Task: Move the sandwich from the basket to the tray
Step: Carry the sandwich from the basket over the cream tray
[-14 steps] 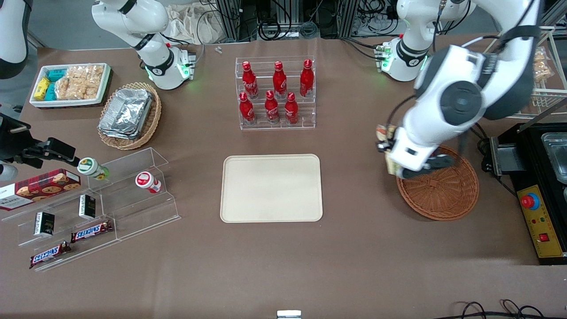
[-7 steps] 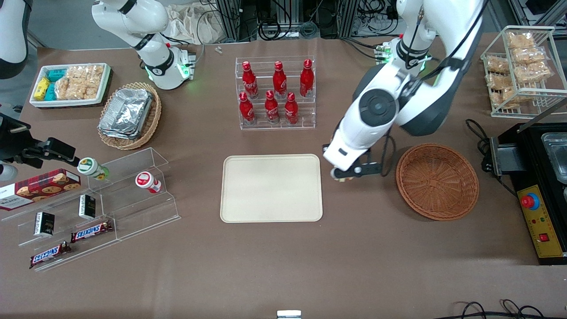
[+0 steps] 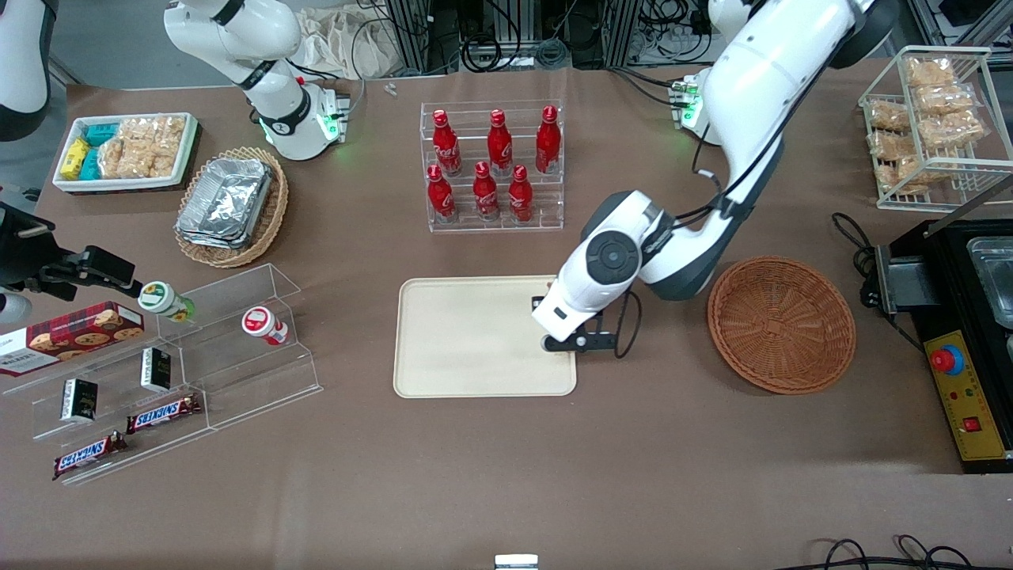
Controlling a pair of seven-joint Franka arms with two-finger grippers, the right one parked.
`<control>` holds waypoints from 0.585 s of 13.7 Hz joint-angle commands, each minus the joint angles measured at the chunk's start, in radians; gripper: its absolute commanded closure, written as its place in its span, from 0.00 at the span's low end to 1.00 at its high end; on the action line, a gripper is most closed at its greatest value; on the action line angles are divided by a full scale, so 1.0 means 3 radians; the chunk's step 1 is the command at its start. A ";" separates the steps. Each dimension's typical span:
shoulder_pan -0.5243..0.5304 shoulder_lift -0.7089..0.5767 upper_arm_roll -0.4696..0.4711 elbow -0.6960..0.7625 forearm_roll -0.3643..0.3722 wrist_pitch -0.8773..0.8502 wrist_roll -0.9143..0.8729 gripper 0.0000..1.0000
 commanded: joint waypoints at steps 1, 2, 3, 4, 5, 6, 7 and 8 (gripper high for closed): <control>-0.0092 0.0244 0.0022 0.0134 0.0097 0.0155 -0.0067 0.94; -0.0092 0.0301 0.0022 0.0134 0.0102 0.0191 -0.0062 0.93; -0.0092 0.0327 0.0027 0.0129 0.0107 0.0186 -0.0051 0.92; -0.0082 0.0322 0.0028 0.0124 0.0128 0.0181 -0.0046 0.75; -0.0056 0.0302 0.0028 0.0129 0.0143 0.0166 -0.0046 0.34; -0.0026 0.0256 0.0028 0.0134 0.0143 0.0141 -0.0067 0.01; 0.0040 0.0124 0.0028 0.0134 0.0133 -0.0007 -0.0107 0.00; 0.0097 -0.0014 0.0017 0.0144 0.0123 -0.0246 -0.0113 0.00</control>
